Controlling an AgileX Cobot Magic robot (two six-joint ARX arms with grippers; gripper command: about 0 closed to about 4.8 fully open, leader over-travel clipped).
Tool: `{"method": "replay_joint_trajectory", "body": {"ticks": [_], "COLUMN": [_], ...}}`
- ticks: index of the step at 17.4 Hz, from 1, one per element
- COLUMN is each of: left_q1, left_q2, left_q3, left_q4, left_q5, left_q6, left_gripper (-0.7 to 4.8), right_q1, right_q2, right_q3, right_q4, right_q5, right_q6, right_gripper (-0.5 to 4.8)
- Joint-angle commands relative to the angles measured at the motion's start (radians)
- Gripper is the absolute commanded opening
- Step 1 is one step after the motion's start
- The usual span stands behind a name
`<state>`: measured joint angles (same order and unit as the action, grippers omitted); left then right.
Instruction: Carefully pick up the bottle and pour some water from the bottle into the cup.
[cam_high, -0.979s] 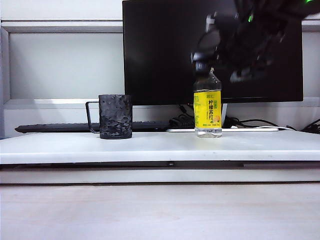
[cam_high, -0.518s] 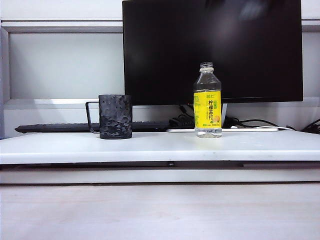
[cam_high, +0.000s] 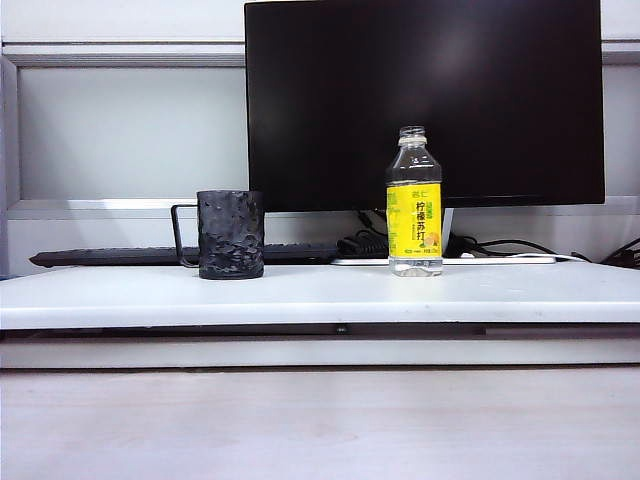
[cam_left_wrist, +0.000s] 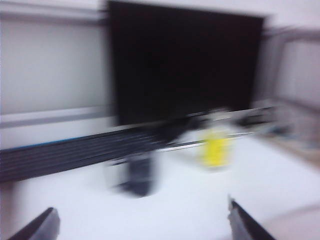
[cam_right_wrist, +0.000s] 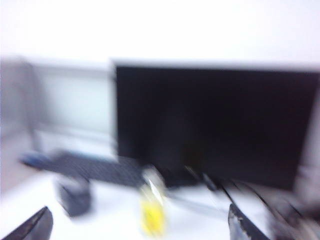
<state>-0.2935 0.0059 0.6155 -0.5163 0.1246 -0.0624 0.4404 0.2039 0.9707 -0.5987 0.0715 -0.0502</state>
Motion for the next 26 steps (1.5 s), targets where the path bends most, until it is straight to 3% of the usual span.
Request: {"method": "replay_joint_trajectory", "body": {"ticks": [1, 4, 8, 10, 11, 12, 13, 14, 15, 16, 21, 26], "left_q1": [0.002, 0.002, 0.002, 0.002, 0.002, 0.002, 0.002, 0.002, 0.002, 0.003, 0.002, 0.002], "left_q2": [0.003, 0.003, 0.003, 0.003, 0.003, 0.003, 0.003, 0.003, 0.003, 0.003, 0.003, 0.003], "left_q3": [-0.092, -0.2, -0.334, -0.367, -0.376, -0.388, -0.399, -0.415, -0.436, -0.456, -0.547, -0.555], "left_q4": [0.003, 0.043, 0.208, 0.227, 0.226, 0.226, 0.226, 0.227, 0.229, 0.237, 0.238, 0.226], "left_q5": [-0.149, -0.177, -0.194, -0.198, -0.204, -0.203, -0.201, -0.199, -0.2, -0.205, -0.327, -0.323], "left_q6": [0.059, 0.057, 0.045, 0.044, 0.044, 0.044, 0.043, 0.044, 0.043, 0.042, -0.132, -0.155], "left_gripper": [4.79, 4.79, 4.79, 4.79, 4.12, 2.44, 1.05, -0.04, -0.05, -0.05, -0.05, -0.05], "right_q1": [0.0, 0.0, -0.001, -0.001, -0.001, 0.0, 0.0, 0.0, 0.0, -0.001, -0.002, -0.001], "right_q2": [-0.101, -0.155, -0.133, -0.13, -0.13, -0.13, -0.13, -0.13, -0.13, -0.13, -0.129, -0.129], "right_q3": [-0.154, -0.394, -0.706, -0.821, -0.858, -0.888, -0.905, -0.927, -0.939, -0.952, -0.963, -0.963], "right_q4": [-0.047, 0.103, 0.541, 0.681, 0.693, 0.684, 0.671, 0.647, 0.636, 0.631, 0.545, 0.491], "right_q5": [0.013, 0.012, 0.017, 0.023, 0.023, 0.023, 0.023, 0.015, 0.016, 0.02, 0.158, 0.166], "right_q6": [-0.006, -0.002, -0.003, -0.003, -0.002, -0.002, -0.002, -0.002, -0.002, -0.002, -0.002, -0.003], "right_gripper": [4.79, 4.79, 4.79, 4.79, 4.79, 4.54, 3.58, 1.82, 0.57, -0.07, -0.05, -0.05]}}
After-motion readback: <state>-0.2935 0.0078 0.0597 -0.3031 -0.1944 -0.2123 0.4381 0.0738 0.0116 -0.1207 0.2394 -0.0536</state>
